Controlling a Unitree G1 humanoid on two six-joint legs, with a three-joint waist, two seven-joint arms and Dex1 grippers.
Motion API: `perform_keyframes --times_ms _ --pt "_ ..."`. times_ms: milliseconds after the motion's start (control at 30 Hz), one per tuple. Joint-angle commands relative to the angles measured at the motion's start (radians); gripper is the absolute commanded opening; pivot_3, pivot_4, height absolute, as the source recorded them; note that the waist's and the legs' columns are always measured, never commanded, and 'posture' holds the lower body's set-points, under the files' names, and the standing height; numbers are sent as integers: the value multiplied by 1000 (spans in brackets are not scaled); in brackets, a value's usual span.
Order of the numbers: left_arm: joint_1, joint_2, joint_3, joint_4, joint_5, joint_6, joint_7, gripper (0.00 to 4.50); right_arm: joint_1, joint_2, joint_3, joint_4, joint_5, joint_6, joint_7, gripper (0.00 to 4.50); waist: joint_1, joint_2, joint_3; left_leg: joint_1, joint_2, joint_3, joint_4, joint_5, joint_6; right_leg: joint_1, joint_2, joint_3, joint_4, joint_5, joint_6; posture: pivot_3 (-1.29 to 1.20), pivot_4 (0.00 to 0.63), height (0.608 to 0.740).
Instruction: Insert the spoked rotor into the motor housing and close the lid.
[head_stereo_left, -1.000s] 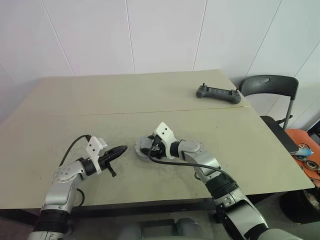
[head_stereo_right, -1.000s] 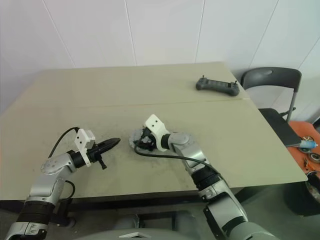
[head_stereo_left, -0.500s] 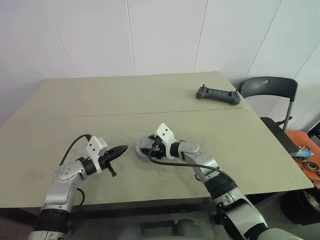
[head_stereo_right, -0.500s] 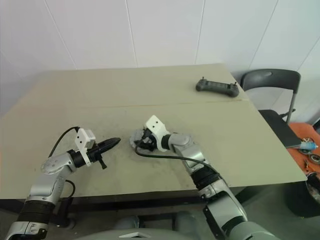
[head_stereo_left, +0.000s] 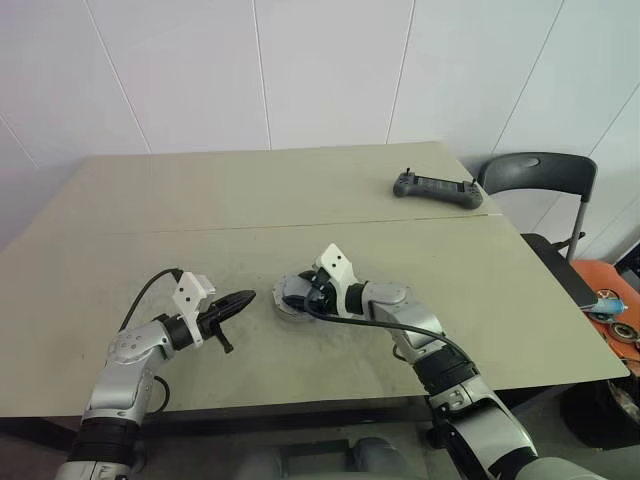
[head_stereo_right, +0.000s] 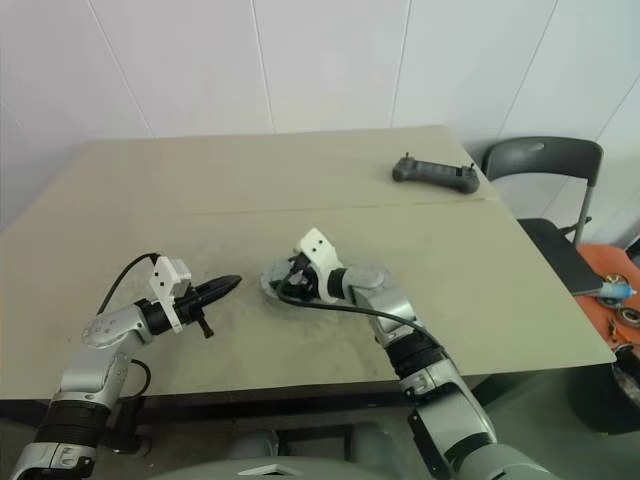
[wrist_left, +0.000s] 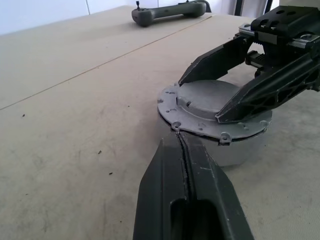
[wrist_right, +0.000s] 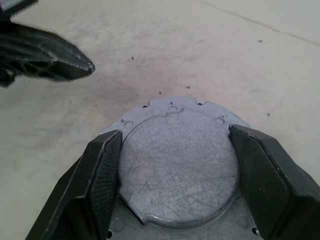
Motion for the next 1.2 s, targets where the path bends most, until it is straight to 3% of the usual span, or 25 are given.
perform_keyframes --times_ms 33,500,800,967,1200 --pt "-21 4 8 -3 0 -14 -2 0 -2 8 -28 -29 23 6 -2 3035 0 0 0 0 0 0 0 0 0 0 0 0 0 0 0 0 0 740" --pt "-27 0 3 18 7 -19 -7 0 -18 19 -11 12 -50 -104 -93 3035 0 0 0 -1 0 0 0 0 0 -2 1 0 0 0 0 0 0 740" --pt "-23 0 1 19 8 -20 -8 0 -3 39 -11 -7 -24 -63 -48 3035 -2 0 0 -1 0 0 -1 0 0 -2 1 0 0 0 0 0 0 740" --pt "-20 0 1 17 9 -19 -8 0 2 -11 48 -12 -89 -72 -21 3035 -2 0 0 -1 0 0 -1 0 0 -2 1 0 0 0 0 0 0 740" --pt "-21 0 0 21 9 -20 -10 0 -32 44 -32 28 -66 -88 -120 3035 -2 0 0 -1 0 0 -1 0 0 -2 2 0 1 0 0 0 0 740"
